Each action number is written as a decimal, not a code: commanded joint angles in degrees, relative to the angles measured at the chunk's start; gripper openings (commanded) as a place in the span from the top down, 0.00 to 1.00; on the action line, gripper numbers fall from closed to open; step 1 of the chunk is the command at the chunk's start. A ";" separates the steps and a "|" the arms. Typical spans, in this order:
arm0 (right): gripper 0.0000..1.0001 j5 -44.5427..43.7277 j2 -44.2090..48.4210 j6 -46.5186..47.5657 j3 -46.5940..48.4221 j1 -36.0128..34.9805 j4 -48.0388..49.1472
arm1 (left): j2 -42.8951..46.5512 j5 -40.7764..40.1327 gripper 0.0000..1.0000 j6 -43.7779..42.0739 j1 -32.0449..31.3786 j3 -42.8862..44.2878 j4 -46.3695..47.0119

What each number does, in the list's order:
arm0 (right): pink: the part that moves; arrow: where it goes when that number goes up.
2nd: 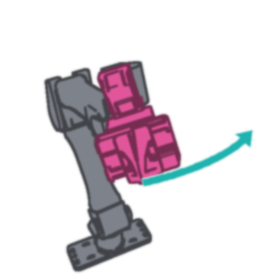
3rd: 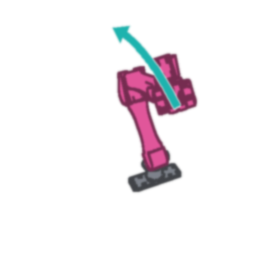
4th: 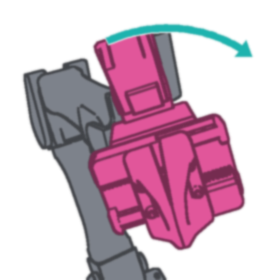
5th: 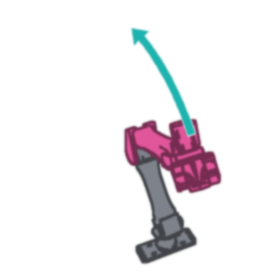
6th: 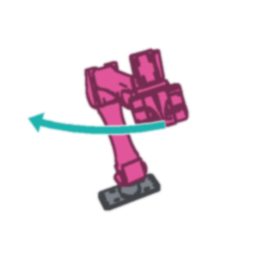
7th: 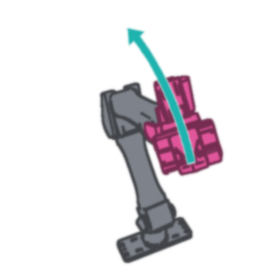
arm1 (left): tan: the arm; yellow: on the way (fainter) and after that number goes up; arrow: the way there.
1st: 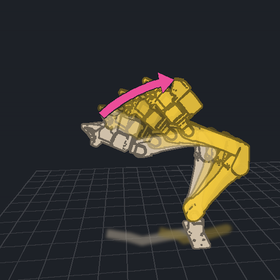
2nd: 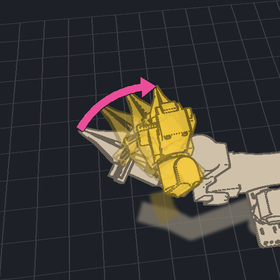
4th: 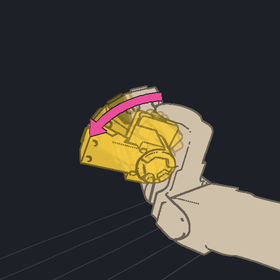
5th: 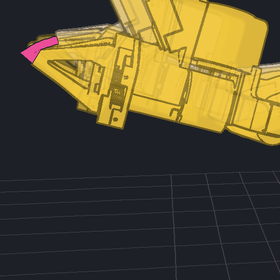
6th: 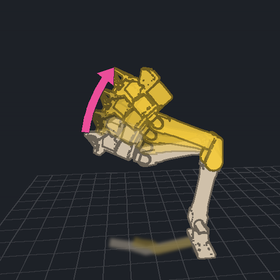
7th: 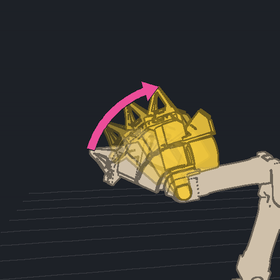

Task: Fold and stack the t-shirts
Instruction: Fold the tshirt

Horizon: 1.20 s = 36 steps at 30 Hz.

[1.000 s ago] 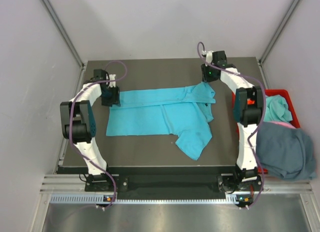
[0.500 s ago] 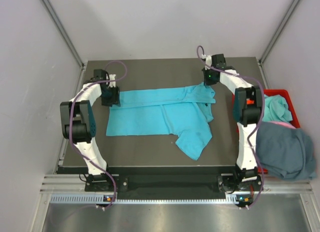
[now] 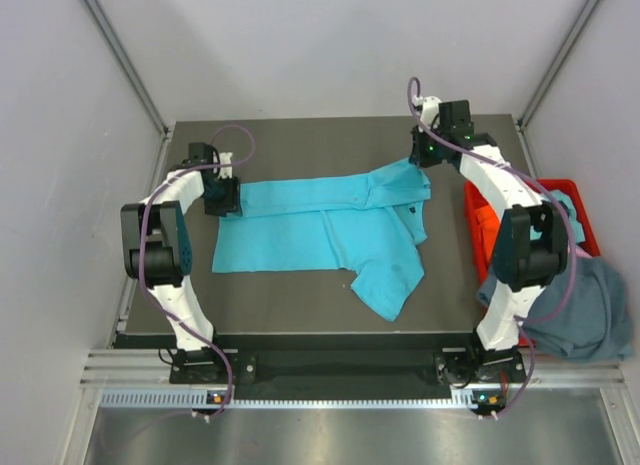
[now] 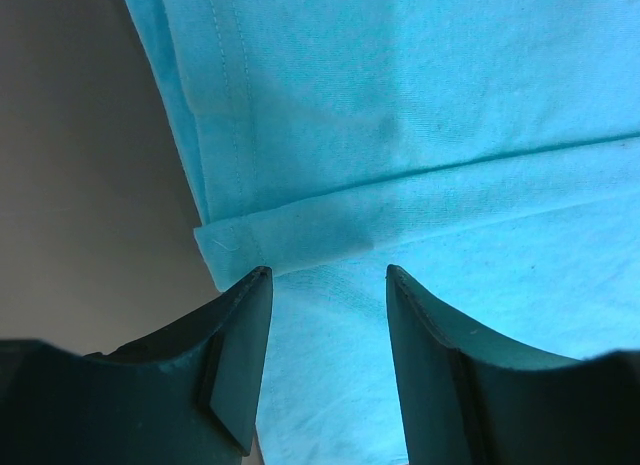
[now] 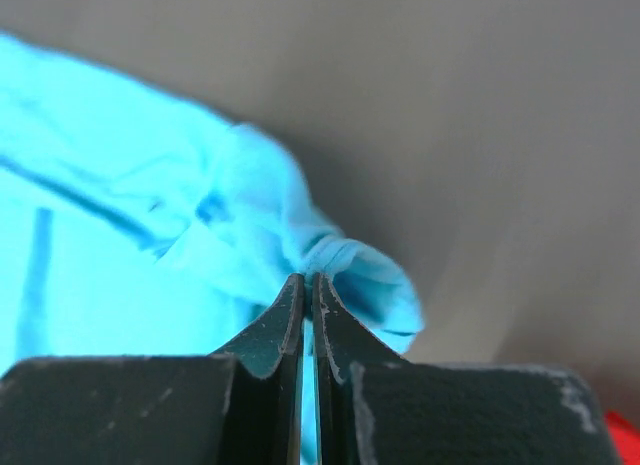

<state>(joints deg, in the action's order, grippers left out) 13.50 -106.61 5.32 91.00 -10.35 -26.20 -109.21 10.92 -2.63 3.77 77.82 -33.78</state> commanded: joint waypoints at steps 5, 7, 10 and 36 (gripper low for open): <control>1.00 2.59 6.23 0.56 -10.05 -3.62 1.40 | 3.83 0.60 0.46 0.09 0.27 -1.53 2.31; 1.00 -0.22 6.24 1.18 -10.85 -3.54 2.37 | 3.74 0.77 0.46 0.17 0.27 -1.62 2.40; 1.00 -2.77 4.05 3.11 -8.66 -3.36 2.73 | 3.48 0.77 0.46 0.17 0.27 -1.62 2.32; 1.00 -15.86 -20.31 3.38 15.17 1.21 6.07 | -1.70 -4.41 0.46 -0.44 2.03 2.24 6.89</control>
<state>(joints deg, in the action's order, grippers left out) 0.64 -127.57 8.91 103.94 -10.68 -22.72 -108.81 7.53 -2.76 5.37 76.99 -30.39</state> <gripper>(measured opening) 0.014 0.542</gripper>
